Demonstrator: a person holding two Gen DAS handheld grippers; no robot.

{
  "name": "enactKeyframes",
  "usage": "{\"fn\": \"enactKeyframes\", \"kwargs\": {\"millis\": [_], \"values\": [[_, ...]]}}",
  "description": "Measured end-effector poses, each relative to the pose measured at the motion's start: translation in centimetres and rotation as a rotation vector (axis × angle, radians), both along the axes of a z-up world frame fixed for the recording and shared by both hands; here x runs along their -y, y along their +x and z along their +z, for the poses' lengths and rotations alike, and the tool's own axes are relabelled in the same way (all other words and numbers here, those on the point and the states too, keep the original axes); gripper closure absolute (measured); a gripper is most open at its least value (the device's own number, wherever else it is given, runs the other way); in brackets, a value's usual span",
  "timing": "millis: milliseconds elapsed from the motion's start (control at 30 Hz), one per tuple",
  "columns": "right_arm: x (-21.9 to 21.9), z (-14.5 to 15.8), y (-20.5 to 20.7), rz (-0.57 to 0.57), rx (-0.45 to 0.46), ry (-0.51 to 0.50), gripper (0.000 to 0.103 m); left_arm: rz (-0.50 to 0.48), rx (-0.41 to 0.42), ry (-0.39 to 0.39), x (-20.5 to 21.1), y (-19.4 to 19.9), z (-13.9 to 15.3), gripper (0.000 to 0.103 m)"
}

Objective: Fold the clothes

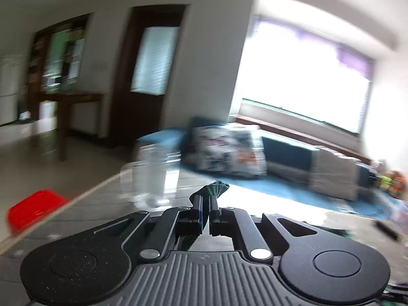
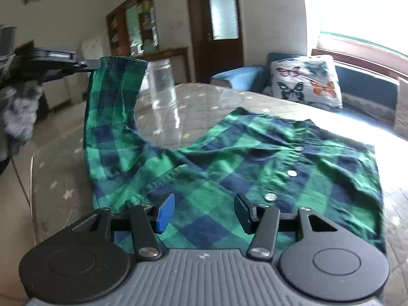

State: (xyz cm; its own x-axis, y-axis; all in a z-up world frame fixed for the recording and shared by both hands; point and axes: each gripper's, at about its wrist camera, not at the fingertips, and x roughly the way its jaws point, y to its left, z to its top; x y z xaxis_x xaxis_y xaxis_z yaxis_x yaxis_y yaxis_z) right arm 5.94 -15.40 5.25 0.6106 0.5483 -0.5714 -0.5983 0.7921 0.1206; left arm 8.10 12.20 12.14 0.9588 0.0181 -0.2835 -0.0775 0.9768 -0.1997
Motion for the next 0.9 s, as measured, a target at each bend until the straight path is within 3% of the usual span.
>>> {"fn": "enactKeyframes", "kwargs": {"millis": [267, 433, 567, 700, 900], "values": [[6.3, 0.8, -0.2, -0.152, -0.013, 0.090, 0.050, -0.357, 0.035, 0.033, 12.3, -2.7, 0.1, 0.098], [10.6, 0.0, -0.4, -0.292, -0.032, 0.103, 0.050, -0.531, -0.060, 0.073, 18.7, -2.7, -3.2, 0.098], [13.0, -0.8, -0.7, -0.358, -0.068, 0.114, 0.050, -0.653, -0.157, 0.158, 22.5, -3.1, -6.2, 0.096], [13.4, -1.3, -1.1, -0.361, -0.101, 0.136, 0.051, -0.706, -0.204, 0.198, 22.4, -4.0, -7.8, 0.091], [11.8, -2.3, -1.4, -0.314, -0.149, 0.115, 0.051, -0.631, -0.131, 0.276, 18.9, -5.3, -6.0, 0.061]]}}
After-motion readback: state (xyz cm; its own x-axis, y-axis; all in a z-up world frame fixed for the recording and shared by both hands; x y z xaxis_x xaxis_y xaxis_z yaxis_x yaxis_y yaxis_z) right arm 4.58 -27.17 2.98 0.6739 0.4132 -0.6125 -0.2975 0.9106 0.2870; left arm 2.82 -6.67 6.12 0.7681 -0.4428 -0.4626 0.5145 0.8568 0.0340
